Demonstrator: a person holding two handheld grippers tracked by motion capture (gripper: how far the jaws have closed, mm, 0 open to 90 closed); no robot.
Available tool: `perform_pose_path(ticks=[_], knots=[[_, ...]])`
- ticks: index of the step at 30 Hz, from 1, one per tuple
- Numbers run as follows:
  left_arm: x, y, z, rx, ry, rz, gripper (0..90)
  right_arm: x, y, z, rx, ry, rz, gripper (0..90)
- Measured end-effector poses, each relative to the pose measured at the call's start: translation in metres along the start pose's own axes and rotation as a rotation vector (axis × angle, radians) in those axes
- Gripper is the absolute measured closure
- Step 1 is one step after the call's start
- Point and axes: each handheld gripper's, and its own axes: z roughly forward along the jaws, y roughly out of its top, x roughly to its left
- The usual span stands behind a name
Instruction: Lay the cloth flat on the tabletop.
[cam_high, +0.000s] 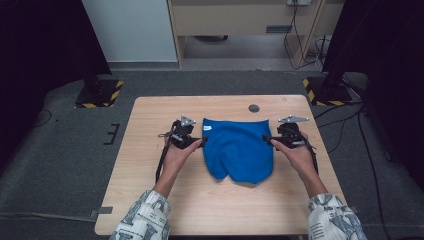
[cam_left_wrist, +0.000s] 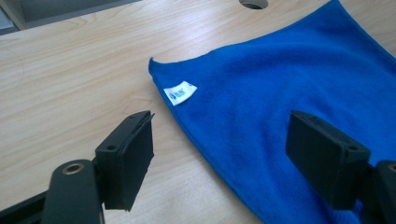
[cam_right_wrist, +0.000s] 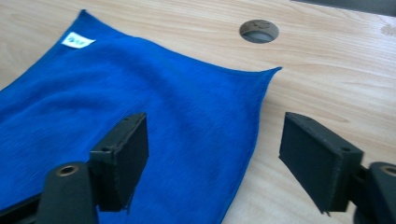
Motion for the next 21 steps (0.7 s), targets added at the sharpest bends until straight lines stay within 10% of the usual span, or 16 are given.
perform_pose_path(ticks=[21], knots=[[-0.029,-0.053,-0.035,-0.002,-0.036,0.051,19.8,0.032,-0.057,-0.046,-0.025,0.090,-0.035,58.4]])
